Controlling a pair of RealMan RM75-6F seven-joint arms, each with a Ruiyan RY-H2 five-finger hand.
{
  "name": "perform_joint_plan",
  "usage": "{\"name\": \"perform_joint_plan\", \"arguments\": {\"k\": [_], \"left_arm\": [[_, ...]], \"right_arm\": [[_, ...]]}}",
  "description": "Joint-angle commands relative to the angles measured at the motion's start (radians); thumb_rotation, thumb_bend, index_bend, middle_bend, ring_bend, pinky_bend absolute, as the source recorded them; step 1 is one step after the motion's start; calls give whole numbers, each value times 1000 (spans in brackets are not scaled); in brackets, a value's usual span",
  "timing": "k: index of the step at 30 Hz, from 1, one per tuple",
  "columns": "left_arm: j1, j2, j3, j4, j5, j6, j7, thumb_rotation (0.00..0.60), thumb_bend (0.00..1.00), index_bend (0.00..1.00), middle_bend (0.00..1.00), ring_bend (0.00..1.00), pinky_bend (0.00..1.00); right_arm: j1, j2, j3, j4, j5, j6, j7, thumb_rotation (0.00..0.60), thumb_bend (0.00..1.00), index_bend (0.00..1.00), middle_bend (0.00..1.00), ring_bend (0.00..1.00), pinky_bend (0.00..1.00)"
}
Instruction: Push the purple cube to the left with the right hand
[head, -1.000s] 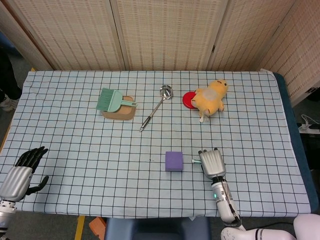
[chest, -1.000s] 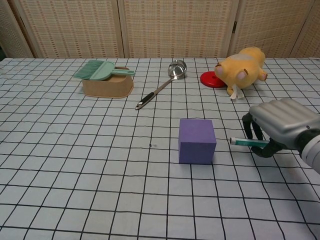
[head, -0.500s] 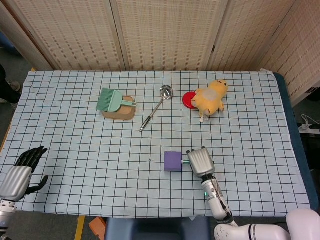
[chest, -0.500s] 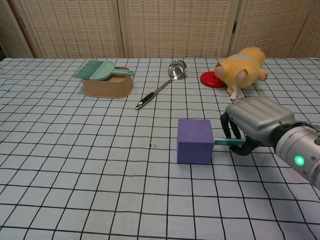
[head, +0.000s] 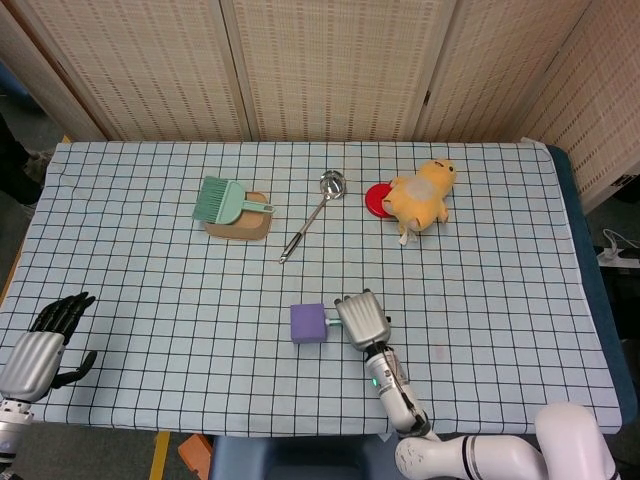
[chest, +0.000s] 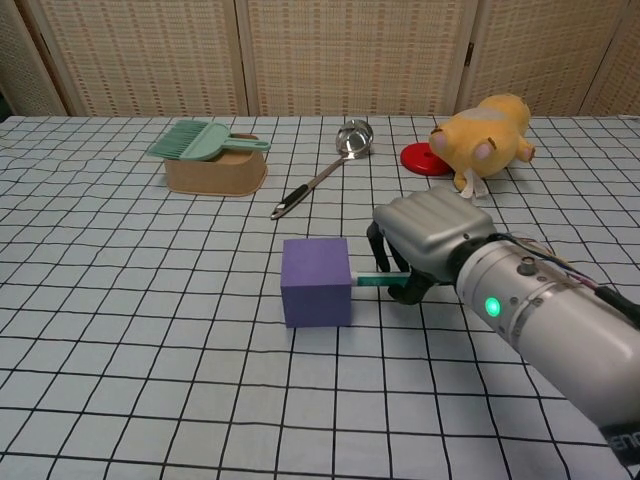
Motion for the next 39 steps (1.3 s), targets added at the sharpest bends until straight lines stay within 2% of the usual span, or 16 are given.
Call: {"name": "perform_joint_plan", "arguments": {"k": [1,13,27,31,39], "left_arm": [[1,1,-1,1,-1,2,-4,600,402,0,0,0,73],[1,9,-4,8,-7,0,-32,600,402,0,0,0,74],[-1,13,-7,17,-16,-9,-52,600,402,0,0,0,74],[-2,13,-9,20,-20,-11,-54,600,402,0,0,0,74],[-2,13,-12,23,-26,-14,-57,600,401,0,0,0,74]], "right_arm": [[33,-34,22,25,22,-18,-13,600,411,1000,871,646,506],[156,-162,89,122,104,-80,-31,600,413,1000,871,646,507],[287,-286,151,252,135,-119,-29,600,415,1000,871,646,507],[328,-323,184,299,147,-131,-23,600,416,1000,871,646,506],[381,-367,221,366,162,-158,-11,600,420,1000,871,646,507]]}}
